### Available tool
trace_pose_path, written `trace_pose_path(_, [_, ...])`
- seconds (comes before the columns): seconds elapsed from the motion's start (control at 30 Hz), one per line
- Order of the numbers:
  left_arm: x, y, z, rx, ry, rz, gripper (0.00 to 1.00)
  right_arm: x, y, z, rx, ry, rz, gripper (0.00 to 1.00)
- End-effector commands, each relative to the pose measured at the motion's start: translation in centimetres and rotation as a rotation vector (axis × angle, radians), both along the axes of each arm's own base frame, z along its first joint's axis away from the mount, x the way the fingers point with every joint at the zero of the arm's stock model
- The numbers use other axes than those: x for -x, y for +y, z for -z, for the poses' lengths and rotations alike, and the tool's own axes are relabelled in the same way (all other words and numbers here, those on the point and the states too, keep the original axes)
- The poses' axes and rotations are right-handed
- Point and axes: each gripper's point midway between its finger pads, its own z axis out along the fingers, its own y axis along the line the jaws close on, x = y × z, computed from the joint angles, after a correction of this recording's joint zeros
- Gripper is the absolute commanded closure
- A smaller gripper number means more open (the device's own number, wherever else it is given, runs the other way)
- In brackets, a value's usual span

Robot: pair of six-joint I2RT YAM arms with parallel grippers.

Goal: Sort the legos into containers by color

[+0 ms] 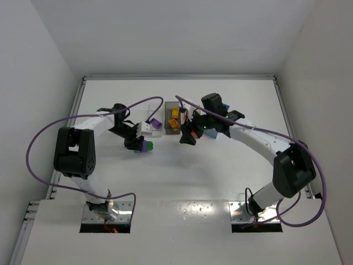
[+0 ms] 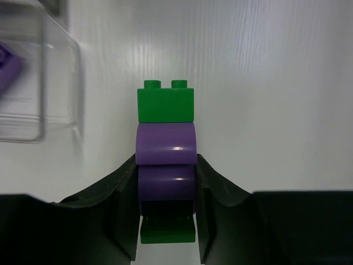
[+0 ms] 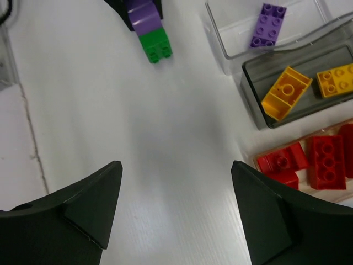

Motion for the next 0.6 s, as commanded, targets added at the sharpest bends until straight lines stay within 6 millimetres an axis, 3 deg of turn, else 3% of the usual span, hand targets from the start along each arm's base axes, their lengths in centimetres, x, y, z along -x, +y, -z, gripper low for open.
trace_pose_path(0.0, [-1.0,-4.3,-8.3,0.281,-0.04,-0.055,0.9,0.4,2.1,-2.1,-0.144,0.091,0.006,0.19])
trace_pose_path(0.1, [-0.5,-6.5,-13.5,0.433,0.026,-0.111,0.91,0.2,3.3,-3.5,-0.235,0.145,0.031,0.14])
trace_pose_path(0.2, [0.1,-8.0,-16.8,0.516,0.107,-0.157,0.91,-0.3,4.4,-4.8,-0.286,0.154,0.012,0.14])
trace_pose_path(0.33, [1.8,-9.2,-19.2,0.62,0.227,-0.139,0.91,-0.7,5.9,-6.3,-0.338,0.164,-0.065,0.17])
trace_pose_path(0.57, [2.5,-9.9,-20.5,0.638,0.264,-0.13,0.91,-2.2,5.7,-8.9,-0.43,0.165,-0.124,0.16])
